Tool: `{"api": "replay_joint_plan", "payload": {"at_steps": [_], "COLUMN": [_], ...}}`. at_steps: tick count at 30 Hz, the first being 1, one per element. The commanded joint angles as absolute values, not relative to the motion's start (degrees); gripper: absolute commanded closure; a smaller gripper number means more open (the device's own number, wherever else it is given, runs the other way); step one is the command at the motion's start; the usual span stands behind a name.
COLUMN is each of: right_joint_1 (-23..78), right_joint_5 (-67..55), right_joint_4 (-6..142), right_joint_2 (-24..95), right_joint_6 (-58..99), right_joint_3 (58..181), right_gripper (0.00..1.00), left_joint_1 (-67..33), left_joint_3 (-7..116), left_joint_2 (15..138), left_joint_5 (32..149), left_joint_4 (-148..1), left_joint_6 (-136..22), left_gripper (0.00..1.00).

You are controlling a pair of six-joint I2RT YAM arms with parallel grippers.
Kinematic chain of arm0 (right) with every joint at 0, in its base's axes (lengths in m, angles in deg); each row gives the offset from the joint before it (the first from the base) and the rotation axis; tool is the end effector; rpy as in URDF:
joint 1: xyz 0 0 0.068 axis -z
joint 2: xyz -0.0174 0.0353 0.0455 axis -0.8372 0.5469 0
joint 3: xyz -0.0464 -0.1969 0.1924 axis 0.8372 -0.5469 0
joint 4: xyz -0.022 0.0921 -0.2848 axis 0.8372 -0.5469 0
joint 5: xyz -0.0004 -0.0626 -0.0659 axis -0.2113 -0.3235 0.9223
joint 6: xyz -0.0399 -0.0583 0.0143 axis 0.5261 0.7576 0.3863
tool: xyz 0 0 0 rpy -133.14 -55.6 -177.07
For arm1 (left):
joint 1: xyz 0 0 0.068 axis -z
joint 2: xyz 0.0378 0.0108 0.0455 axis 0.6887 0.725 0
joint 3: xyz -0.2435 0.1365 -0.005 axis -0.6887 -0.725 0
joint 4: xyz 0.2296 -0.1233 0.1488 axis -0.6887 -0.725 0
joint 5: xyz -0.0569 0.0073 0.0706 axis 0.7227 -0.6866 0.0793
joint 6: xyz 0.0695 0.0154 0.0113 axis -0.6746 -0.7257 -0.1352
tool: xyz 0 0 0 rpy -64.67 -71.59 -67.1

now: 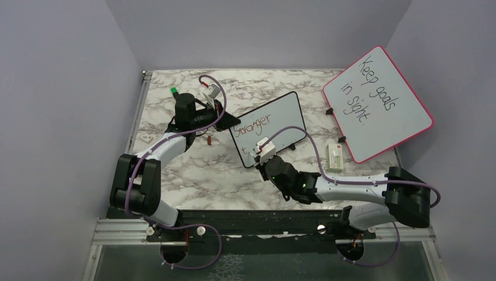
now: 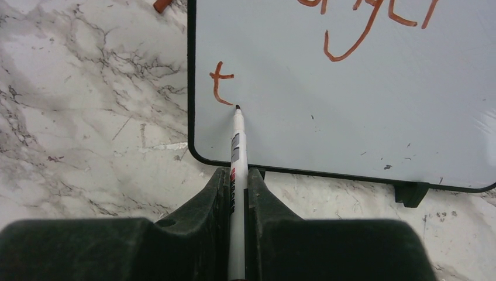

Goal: Write a sentence on the whiteboard

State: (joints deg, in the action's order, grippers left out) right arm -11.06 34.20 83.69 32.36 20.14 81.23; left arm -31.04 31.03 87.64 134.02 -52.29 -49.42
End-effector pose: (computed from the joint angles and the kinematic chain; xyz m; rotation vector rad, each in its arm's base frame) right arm 0.1550 0.2959 0.1876 -0.6575 1.8271 0.2995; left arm 0.3548 -0.1266 0.2281 0.5611 1.8039 -1.2011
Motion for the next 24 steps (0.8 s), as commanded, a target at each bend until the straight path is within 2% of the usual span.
{"api": "replay_joint_plan", "payload": {"at_steps": [1,9,24], "right_joint_1": [-11.2,-11.1,-9.3], "right_joint_5": [37.8,34.7,35.0], "right_joint_4": [84.2,88.6,93.5], "right_joint_2": [30.7,28.2,32.5], "right_joint_6": [20.6,22.5,26.2], "right_joint_3": [80.4,79.9,83.7], "right_gripper": [0.99,0.99,0.99], "left_joint_1": [-30.8,-30.8,-30.8], "left_joint_3": [30.2,30.3,30.3], "left_joint_2": [89.4,89.5,89.5], "left_joint_5": [129.1,129.0,129.1], "left_joint_4": [-58.2,-58.2,-58.2], "left_joint_6": [-51.8,-51.9,-52.0], "left_gripper": [1.00,1.00,1.00]}}
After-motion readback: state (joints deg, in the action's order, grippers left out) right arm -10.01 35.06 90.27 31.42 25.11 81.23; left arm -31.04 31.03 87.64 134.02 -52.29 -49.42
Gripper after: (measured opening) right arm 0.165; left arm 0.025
